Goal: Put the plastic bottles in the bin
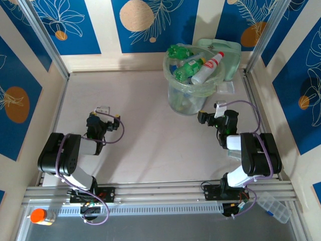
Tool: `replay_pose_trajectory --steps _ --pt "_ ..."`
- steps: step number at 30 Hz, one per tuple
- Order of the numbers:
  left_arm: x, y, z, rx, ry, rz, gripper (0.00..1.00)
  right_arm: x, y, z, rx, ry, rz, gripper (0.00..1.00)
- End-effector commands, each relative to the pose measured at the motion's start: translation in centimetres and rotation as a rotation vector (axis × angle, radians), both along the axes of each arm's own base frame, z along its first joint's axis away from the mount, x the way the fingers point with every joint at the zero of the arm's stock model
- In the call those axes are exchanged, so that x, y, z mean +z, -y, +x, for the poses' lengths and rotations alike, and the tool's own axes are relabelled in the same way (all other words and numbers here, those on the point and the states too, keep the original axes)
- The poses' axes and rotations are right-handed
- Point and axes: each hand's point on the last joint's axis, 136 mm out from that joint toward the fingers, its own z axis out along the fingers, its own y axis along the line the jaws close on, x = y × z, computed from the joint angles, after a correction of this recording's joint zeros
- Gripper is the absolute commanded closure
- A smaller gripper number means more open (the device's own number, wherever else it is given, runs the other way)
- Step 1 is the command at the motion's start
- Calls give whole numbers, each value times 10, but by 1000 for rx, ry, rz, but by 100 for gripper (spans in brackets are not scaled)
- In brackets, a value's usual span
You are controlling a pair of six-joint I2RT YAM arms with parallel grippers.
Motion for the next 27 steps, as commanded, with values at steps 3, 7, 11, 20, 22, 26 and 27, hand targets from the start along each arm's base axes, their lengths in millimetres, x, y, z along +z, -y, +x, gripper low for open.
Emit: replay_pose_trajectory --steps 3,7,11,20,22,26,27 --pt "3 -17 4 89 -7 -23 1 -2 11 3 -60 -19 -4 1" --pt "5 -25 2 131 10 -30 1 -2 10 4 -68 -14 -17 1" --pt "5 0 1 -34 2 -38 1 -3 5 4 -46 -15 -30 1" --pt "3 -13 4 39 -12 -45 1 -2 8 4 -51 -18 -15 1" --pt "3 -12 4 38 -12 -46 1 -2 8 4 -55 -17 -19 1" --pt "3 -12 4 38 -9 -46 1 -2 8 3 -59 -12 -26 1" --pt "3 -12 4 39 -8 -44 1 -2 7 3 -59 -12 -27 1"
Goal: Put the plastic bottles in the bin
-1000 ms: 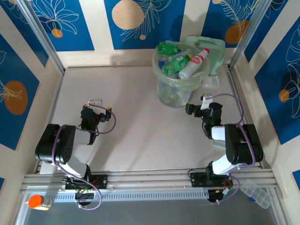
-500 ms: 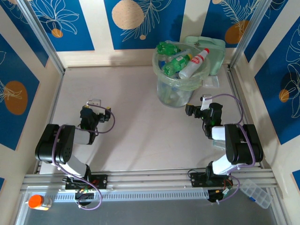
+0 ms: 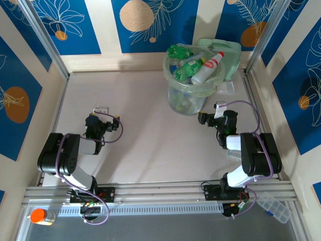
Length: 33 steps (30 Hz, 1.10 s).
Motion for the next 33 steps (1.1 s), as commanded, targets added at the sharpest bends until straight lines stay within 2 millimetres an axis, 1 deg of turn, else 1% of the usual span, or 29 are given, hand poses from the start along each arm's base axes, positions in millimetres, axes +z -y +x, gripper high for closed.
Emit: replay_pose_trajectory --steps 1,33 --pt "10 -8 5 34 26 -4 1 5 0 4 -6 15 -6 1" --pt "10 -7 4 32 29 -1 1 5 0 5 -7 14 -11 1"
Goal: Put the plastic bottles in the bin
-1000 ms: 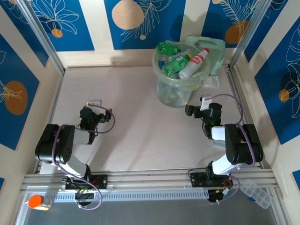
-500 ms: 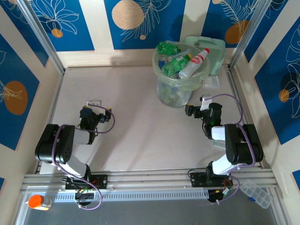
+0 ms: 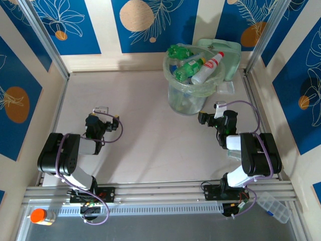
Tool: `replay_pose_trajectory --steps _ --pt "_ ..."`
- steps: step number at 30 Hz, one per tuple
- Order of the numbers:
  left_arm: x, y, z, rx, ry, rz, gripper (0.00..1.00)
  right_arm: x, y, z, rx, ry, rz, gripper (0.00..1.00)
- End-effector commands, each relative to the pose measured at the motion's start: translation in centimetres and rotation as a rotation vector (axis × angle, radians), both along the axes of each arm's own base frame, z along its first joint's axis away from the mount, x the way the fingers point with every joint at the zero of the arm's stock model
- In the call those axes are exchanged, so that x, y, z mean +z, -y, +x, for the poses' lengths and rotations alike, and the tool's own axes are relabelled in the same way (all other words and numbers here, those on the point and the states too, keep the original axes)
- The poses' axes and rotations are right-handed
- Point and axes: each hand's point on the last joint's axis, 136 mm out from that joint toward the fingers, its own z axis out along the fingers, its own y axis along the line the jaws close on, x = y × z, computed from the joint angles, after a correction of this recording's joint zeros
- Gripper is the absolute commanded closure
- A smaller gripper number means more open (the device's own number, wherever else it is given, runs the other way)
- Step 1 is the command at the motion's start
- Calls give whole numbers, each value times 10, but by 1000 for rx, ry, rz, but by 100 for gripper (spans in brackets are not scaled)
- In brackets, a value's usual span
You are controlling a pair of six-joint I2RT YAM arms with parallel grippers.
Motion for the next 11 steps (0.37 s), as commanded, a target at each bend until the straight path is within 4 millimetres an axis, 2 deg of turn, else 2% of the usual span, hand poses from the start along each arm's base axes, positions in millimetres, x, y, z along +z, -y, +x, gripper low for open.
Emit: replay_pose_trajectory --steps 1,11 --pt "10 -4 4 17 27 -7 1 5 -1 4 -5 12 -9 1" --pt "10 -5 4 17 27 -9 1 5 0 4 -5 12 -9 1"
